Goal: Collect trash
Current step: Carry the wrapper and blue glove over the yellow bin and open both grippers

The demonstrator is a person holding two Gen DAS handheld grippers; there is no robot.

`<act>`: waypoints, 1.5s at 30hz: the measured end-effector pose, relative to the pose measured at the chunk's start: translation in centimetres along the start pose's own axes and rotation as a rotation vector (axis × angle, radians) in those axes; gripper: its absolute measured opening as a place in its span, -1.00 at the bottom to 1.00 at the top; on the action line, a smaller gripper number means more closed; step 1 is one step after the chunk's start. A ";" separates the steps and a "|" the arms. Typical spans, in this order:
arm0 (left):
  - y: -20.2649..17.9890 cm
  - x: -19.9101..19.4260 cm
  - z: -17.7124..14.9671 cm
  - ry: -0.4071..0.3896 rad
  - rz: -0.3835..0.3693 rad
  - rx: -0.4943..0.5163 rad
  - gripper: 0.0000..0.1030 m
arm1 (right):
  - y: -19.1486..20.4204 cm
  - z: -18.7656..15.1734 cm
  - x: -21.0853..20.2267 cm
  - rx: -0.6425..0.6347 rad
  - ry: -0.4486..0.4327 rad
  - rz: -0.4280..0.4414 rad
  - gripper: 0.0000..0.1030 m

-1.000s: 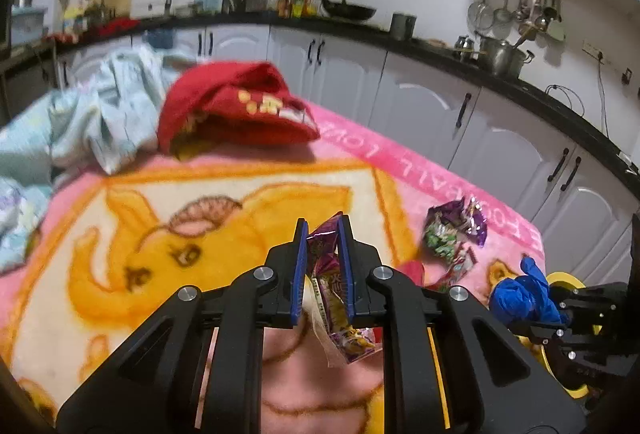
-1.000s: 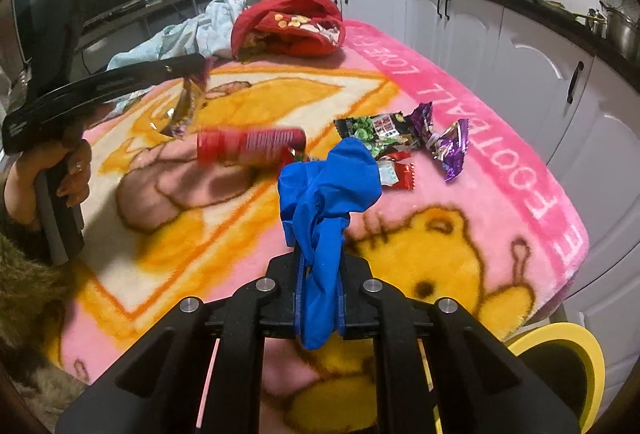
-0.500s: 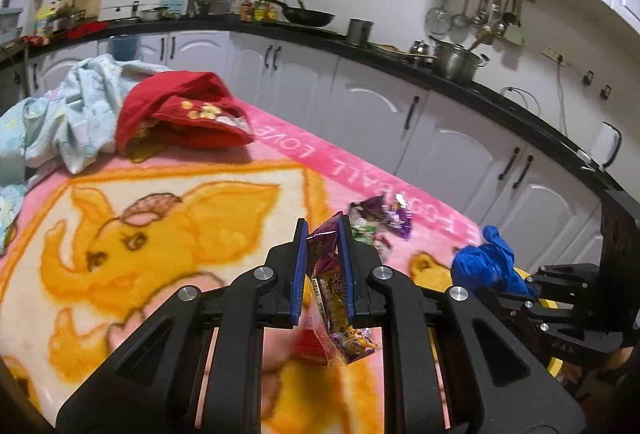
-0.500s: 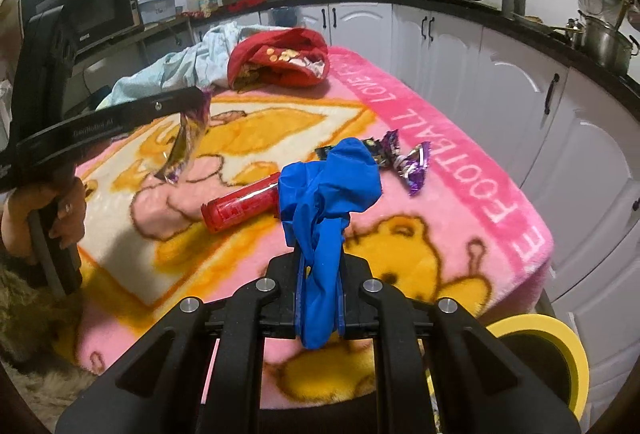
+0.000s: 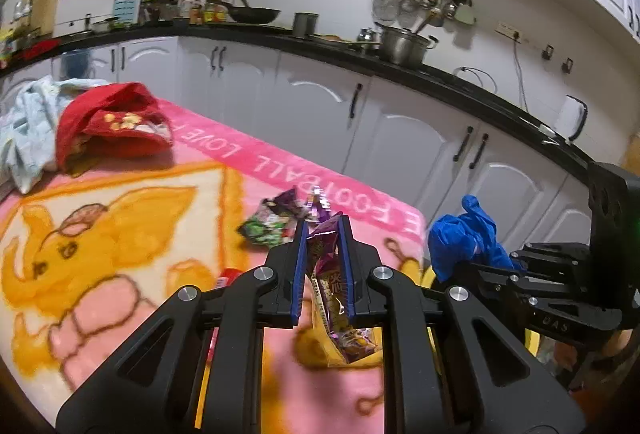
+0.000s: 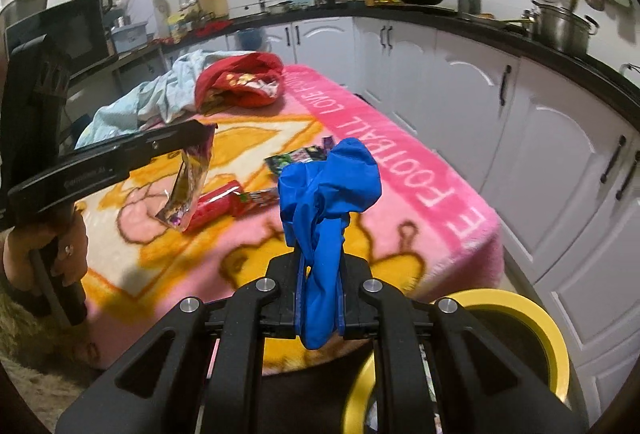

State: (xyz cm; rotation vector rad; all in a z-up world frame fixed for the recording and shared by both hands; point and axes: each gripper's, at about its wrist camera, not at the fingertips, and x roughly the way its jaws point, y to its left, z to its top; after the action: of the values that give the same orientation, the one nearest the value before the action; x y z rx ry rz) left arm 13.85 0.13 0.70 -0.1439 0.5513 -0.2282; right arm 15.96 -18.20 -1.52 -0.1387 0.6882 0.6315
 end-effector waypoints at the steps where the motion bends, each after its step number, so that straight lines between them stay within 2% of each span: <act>1: -0.4 0.2 0.0 0.001 -0.007 0.006 -0.82 | -0.4 -0.2 -0.4 0.010 -0.005 -0.007 -0.78; 20: -7.4 2.6 -0.6 0.033 -0.125 0.097 -0.81 | -5.7 -2.8 -4.5 0.143 -0.048 -0.111 -0.78; 45: -14.4 7.1 -3.2 0.118 -0.230 0.196 -0.81 | -11.2 -8.2 -6.0 0.275 -0.011 -0.213 -0.78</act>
State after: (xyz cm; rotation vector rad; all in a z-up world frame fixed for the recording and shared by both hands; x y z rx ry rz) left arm 15.47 -15.81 -2.68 -0.0032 0.6264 -0.5152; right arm 14.46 -32.88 -4.96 0.0462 0.7315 0.3288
